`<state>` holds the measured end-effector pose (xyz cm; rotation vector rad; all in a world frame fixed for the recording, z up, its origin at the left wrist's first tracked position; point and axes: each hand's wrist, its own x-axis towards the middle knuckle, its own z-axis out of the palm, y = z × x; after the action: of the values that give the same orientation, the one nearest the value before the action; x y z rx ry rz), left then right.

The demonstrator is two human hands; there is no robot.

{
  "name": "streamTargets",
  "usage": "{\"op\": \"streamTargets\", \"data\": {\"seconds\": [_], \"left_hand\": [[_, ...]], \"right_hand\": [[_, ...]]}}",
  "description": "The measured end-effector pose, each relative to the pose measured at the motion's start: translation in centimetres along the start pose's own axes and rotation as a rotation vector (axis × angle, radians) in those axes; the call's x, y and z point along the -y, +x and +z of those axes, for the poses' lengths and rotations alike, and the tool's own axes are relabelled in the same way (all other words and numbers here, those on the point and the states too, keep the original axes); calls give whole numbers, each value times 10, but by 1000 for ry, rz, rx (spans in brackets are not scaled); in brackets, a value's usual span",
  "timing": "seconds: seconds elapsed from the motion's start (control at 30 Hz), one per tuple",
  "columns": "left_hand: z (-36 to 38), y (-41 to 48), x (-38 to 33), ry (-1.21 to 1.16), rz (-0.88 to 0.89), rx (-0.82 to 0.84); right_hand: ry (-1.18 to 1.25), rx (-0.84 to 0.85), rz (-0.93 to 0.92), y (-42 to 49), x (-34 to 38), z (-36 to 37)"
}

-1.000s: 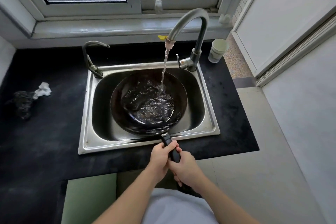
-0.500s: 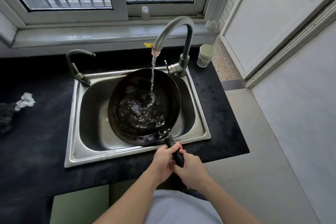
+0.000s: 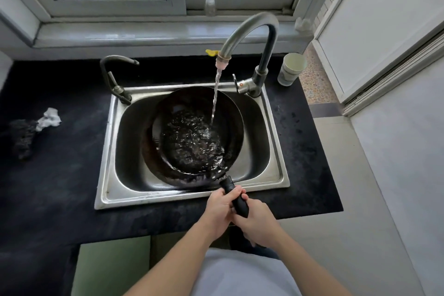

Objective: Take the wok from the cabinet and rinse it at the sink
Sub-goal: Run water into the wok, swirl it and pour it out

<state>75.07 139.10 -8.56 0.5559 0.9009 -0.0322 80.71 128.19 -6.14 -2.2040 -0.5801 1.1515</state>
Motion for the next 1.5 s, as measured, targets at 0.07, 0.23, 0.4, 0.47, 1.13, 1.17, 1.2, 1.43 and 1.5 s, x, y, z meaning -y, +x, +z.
{"op": "streamTargets", "data": {"seconds": [0.07,0.23,0.4,0.47,1.13,1.17,1.2,1.43,1.5], "left_hand": [[1,0,-4,-14,25,-1],[-4,-5,-11,-6,59,6],[-6,-5,-3,9,32,12],[-5,-4,-1,23,25,21],[-26,-18,-9,123,68,-147],[-29,-20,-9,126,77,-162],[-31,-23,-8,127,84,-179],[-49,-34,-4,214,139,-296],[-52,-38,-4,185,138,-291]], "right_hand": [[26,30,8,4,2,-1],[66,68,13,7,11,2],[70,57,37,-2,8,5],[106,42,60,-4,6,5],[368,197,106,-4,25,25],[406,207,117,-6,26,28],[439,220,122,-8,28,31],[653,299,173,-16,34,50],[726,328,184,-18,33,53]]}}
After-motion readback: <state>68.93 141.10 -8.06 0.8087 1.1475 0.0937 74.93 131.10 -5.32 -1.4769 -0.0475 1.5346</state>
